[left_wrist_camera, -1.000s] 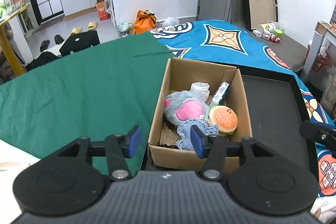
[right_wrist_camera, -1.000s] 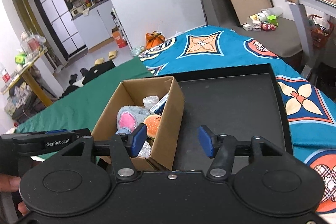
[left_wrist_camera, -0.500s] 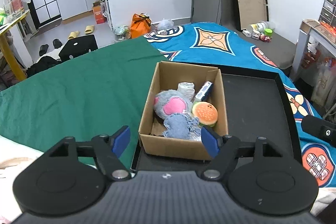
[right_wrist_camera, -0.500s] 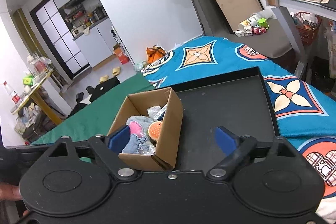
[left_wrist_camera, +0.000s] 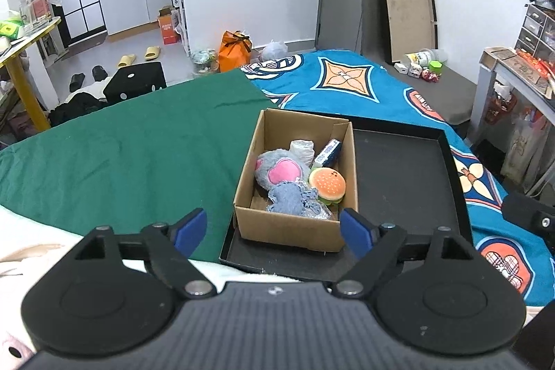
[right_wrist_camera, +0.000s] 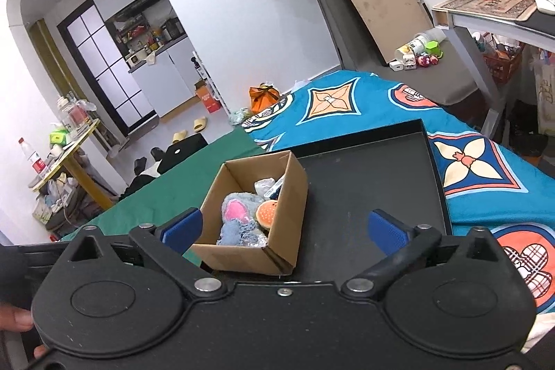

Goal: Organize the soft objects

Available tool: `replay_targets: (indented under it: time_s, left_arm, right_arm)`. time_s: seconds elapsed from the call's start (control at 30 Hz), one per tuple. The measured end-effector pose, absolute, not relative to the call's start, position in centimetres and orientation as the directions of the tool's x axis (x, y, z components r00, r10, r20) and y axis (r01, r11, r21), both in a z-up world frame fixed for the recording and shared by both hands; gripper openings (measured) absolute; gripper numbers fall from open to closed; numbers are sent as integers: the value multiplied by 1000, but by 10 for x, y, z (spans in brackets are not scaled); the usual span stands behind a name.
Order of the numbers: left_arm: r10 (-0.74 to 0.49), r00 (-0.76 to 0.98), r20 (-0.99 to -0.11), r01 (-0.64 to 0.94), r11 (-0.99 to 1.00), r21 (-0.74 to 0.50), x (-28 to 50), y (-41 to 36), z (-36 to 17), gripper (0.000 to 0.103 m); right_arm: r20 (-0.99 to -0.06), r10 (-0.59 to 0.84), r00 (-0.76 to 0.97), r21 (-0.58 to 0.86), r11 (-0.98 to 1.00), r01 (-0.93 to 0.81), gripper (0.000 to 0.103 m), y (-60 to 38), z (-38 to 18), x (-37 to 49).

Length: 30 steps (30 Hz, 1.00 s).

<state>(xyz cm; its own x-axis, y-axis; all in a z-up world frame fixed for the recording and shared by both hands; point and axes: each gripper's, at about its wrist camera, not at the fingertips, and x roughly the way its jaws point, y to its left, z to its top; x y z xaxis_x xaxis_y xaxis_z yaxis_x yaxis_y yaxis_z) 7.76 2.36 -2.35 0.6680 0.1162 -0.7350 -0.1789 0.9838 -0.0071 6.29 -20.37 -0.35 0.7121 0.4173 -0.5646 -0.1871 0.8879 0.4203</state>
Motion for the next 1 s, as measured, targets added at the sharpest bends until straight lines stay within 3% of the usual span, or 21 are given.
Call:
replay_targets:
  time_s: [1.0]
  left_arm:
    - [49,731,-681,-113,992,-50,20,29,27,95]
  right_arm:
    - [-618,338,710,298,936,-186,103,-201,47,15]
